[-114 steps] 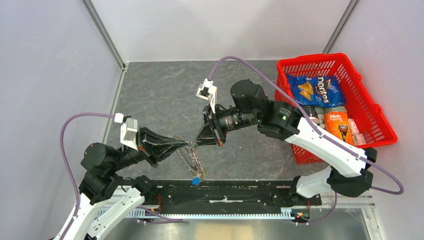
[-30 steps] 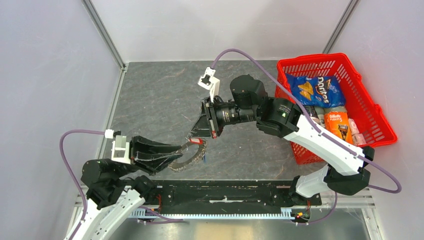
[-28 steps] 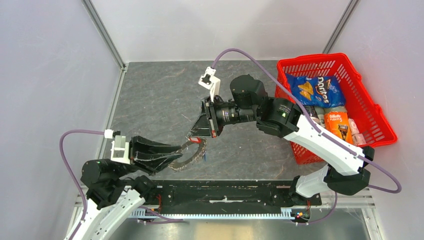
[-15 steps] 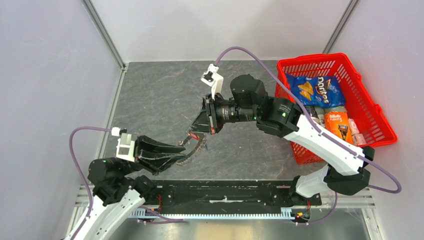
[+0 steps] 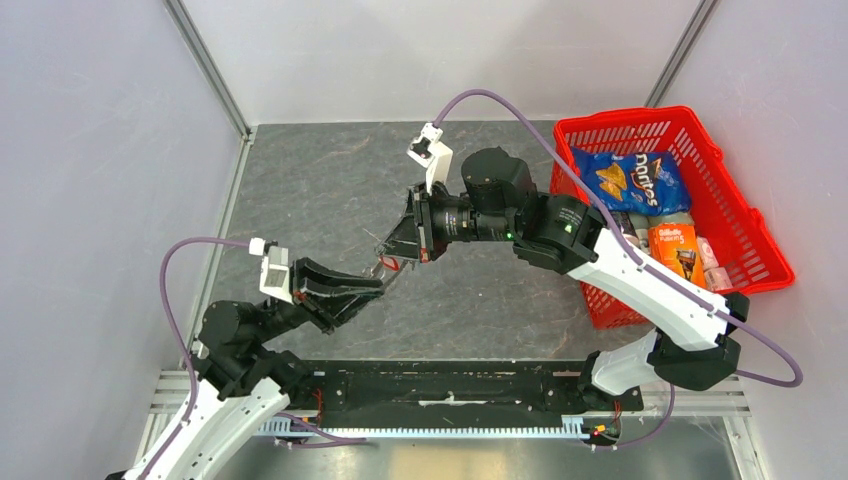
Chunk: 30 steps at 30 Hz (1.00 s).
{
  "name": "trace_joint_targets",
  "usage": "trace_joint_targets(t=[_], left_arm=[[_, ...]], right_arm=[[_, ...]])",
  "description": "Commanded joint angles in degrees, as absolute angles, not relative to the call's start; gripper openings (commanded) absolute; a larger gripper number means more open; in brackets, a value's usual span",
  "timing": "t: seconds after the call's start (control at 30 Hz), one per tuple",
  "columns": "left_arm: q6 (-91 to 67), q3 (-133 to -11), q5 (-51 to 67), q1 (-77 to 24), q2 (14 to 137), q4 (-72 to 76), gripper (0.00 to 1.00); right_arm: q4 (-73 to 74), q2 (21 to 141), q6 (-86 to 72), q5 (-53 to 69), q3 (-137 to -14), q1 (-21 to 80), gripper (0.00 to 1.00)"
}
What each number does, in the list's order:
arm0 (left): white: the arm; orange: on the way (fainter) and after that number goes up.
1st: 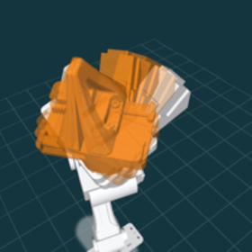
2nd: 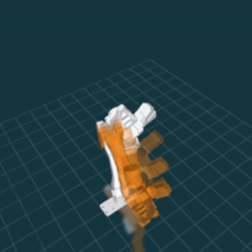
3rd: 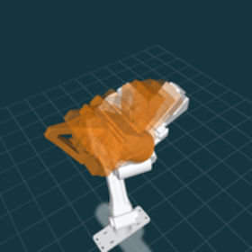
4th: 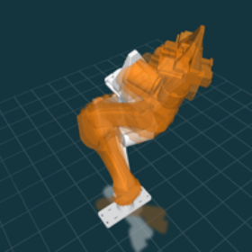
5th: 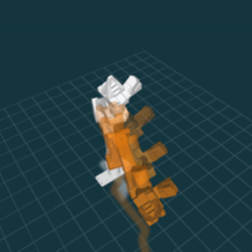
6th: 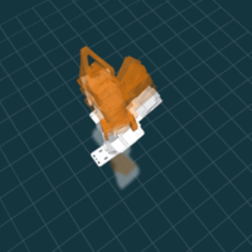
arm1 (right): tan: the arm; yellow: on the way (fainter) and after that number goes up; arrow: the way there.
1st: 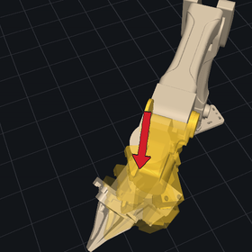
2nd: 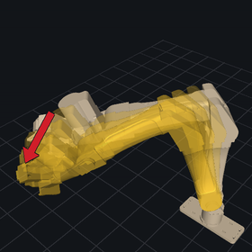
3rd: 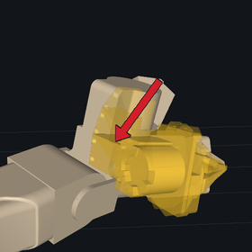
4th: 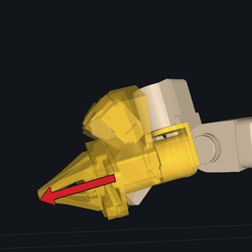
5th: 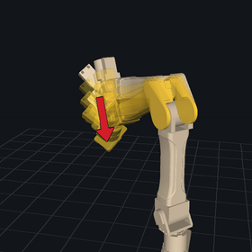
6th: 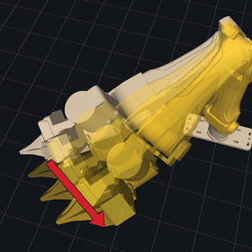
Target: Put the keys on the keyring
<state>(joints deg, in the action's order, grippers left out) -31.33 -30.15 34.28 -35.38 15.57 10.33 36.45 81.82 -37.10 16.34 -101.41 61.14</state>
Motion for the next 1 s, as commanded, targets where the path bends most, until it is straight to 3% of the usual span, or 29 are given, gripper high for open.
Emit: trace_joint_targets(t=[0.0, 0.33, 0.97], left_arm=[[-24.40, -33.17, 23.98, -35.24, 15.70, 1.84, 0.28], [-22.59, -33.92, 15.47, -35.24, 12.99, -1.67, 0.27], [-27.02, -30.24, 27.86, -35.24, 12.68, 14.57, 0.27]], right_arm=[[31.11, 79.33, -37.96, 15.91, -103.28, 61.00, 0.00], [31.11, 78.31, -37.52, 15.79, -102.05, 60.91, 0.00], [29.84, 78.57, -40.09, 16.91, -101.06, 60.38, 0.00]])
